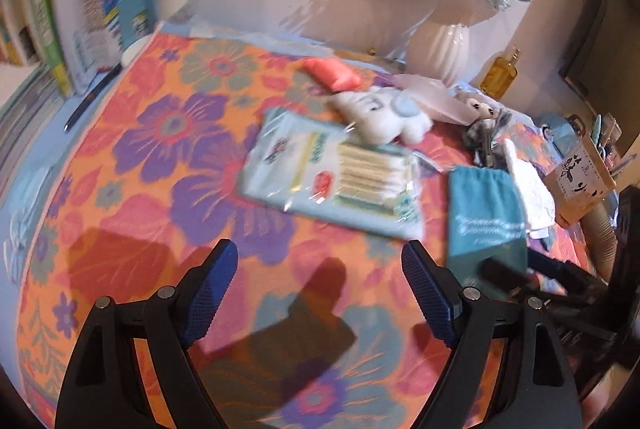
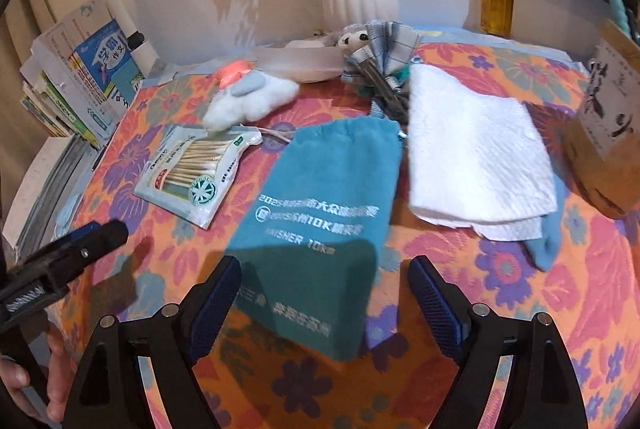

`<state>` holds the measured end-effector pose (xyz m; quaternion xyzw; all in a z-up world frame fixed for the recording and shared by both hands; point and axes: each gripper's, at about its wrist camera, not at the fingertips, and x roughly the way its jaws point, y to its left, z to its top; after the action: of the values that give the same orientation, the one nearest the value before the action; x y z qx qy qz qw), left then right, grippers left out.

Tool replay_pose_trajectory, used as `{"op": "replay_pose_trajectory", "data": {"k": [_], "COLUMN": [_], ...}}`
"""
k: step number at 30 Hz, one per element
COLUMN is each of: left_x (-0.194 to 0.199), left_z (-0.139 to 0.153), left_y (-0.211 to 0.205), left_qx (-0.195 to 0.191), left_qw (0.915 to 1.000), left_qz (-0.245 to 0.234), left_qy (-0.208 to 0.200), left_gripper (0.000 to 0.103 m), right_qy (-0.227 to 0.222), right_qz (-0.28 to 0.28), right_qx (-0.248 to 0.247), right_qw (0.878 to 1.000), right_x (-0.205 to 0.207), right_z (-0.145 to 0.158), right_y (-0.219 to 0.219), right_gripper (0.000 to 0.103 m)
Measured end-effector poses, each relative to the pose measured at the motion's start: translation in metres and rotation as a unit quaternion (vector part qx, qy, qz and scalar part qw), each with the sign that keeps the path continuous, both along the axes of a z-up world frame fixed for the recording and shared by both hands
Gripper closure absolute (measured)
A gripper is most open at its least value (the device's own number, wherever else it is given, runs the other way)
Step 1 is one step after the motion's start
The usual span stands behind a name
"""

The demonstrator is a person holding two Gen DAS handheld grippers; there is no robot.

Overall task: Organize soft objects
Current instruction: 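Grasp the cotton-swab pack with the left gripper while the right gripper grasps the teal drawstring bag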

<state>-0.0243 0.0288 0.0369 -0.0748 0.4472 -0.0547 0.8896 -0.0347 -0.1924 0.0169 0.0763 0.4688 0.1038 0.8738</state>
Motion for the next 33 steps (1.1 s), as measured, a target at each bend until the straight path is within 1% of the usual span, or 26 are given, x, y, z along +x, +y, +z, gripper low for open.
{"op": "replay_pose_trajectory", "data": {"k": [2, 3, 4, 7, 11, 13, 15, 18, 19, 20, 22, 23, 24, 26, 29, 31, 33], "left_x": [0.007, 0.009, 0.012, 0.022, 0.036, 0.045, 0.051, 0.051, 0.049, 0.044, 0.037, 0.033, 0.029, 0.022, 0.009, 0.001, -0.007], "left_z": [0.005, 0.007, 0.009, 0.008, -0.003, -0.014, -0.025, -0.029, -0.029, -0.029, -0.028, -0.028, -0.029, -0.028, -0.021, -0.016, -0.008], "left_y": [-0.011, -0.015, -0.017, -0.023, -0.048, -0.066, -0.077, -0.081, -0.078, -0.07, -0.05, -0.038, -0.023, 0.009, 0.043, 0.05, 0.051], "left_qx": [0.033, 0.042, 0.039, 0.015, 0.019, 0.042, 0.072, 0.112, 0.113, 0.106, 0.094, 0.094, 0.097, 0.088, 0.085, 0.083, 0.065], "left_qw": [0.9994, 0.9991, 0.9991, 0.9996, 0.9996, 0.9988, 0.9971, 0.9936, 0.9934, 0.9942, 0.9952, 0.9949, 0.9941, 0.9932, 0.9905, 0.9905, 0.9921], "left_qz": [0.0, 0.003, 0.006, 0.005, -0.001, -0.011, -0.009, 0.0, -0.001, 0.0, 0.012, 0.021, 0.036, 0.065, 0.096, 0.097, 0.093], "left_qy": [0.008, 0.01, 0.012, 0.022, 0.021, 0.022, 0.026, 0.017, 0.017, 0.018, 0.024, 0.029, 0.033, 0.04, 0.049, 0.051, 0.054], "left_gripper": [0.02, 0.02, 0.02, 0.02, 0.02, 0.02, 0.02, 0.021, 0.021, 0.024, 0.025, 0.028, 0.028, 0.028, 0.03, 0.03, 0.03], "right_qy": [-0.003, -0.004, -0.005, -0.01, -0.015, -0.017, -0.019, -0.02, -0.021, -0.021, -0.019, -0.021, -0.021, -0.021, -0.021, -0.02, -0.02], "right_qz": [0.001, 0.003, 0.004, 0.009, 0.009, 0.009, 0.011, 0.016, 0.017, 0.017, 0.023, 0.025, 0.024, 0.024, 0.023, 0.023, 0.023], "right_qx": [-0.004, -0.004, -0.004, -0.006, 0.019, 0.031, 0.036, 0.038, 0.039, 0.039, 0.036, 0.034, 0.032, 0.029, 0.03, 0.029, 0.026], "right_qw": [1.0, 1.0, 1.0, 1.0, 1.0, 0.999, 0.999, 0.999, 0.999, 0.999, 0.999, 0.999, 0.999, 0.999, 0.999, 0.999, 0.999], "right_x": [0.001, 0.001, 0.001, 0.001, -0.001, -0.003, -0.005, -0.006, -0.006, -0.007, -0.007, -0.008, -0.008, -0.007, -0.007, -0.006, -0.007], "right_z": [-0.001, -0.001, -0.002, -0.003, -0.003, -0.003, -0.003, -0.003, -0.003, -0.003, -0.003, -0.002, -0.002, -0.003, -0.003, -0.003, -0.003], "right_y": [0.002, 0.003, 0.003, 0.005, -0.001, -0.005, -0.005, -0.005, -0.005, -0.005, -0.002, -0.001, 0.0, 0.002, 0.002, 0.003, 0.003], "right_gripper": [0.015, 0.014, 0.012, 0.01, 0.01, 0.01, 0.01, 0.008, 0.008, 0.007, 0.005, 0.005, 0.004, 0.004, 0.004, 0.004, 0.004]}}
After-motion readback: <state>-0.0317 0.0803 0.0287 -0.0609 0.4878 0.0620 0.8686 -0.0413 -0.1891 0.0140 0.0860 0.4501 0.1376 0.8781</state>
